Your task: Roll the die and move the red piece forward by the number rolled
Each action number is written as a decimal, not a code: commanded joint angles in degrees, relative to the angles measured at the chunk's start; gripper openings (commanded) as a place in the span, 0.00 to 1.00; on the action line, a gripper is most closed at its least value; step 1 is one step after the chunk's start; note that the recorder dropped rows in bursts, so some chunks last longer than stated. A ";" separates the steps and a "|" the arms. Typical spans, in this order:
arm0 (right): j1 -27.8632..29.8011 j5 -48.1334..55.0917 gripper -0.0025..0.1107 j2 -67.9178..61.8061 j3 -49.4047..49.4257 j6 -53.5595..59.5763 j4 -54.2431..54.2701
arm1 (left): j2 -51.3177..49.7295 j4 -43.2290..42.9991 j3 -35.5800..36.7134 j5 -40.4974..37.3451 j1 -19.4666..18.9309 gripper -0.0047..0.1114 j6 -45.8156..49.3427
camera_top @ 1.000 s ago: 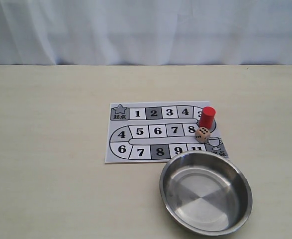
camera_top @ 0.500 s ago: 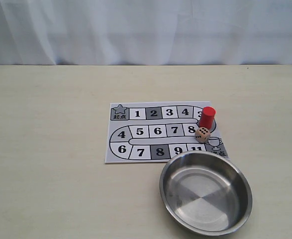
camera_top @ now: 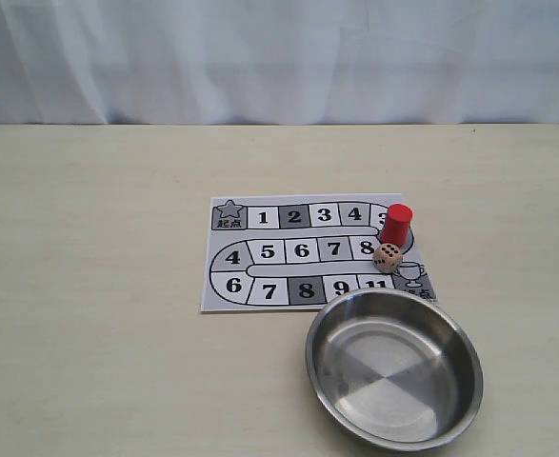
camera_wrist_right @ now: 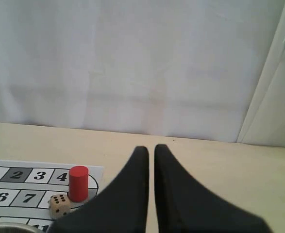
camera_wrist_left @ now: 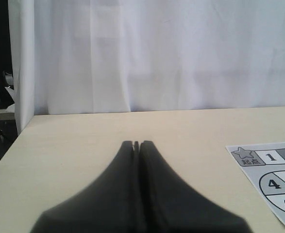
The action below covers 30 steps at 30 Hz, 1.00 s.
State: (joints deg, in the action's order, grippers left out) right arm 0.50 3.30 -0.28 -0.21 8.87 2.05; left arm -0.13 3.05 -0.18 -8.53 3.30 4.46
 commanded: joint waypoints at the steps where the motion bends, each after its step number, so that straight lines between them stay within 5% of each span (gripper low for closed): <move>1: 0.00 1.72 0.06 0.28 0.21 -2.23 -3.17 | 0.13 0.10 0.18 0.34 0.09 0.04 -0.29; 30: 0.00 2.66 0.06 0.28 0.21 -2.23 -2.76 | 0.13 0.10 0.18 0.34 0.09 0.04 -0.29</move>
State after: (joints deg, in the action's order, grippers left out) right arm 0.50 5.66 -0.28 -0.21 6.77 -0.50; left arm -0.13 3.05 -0.18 -8.53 3.30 4.46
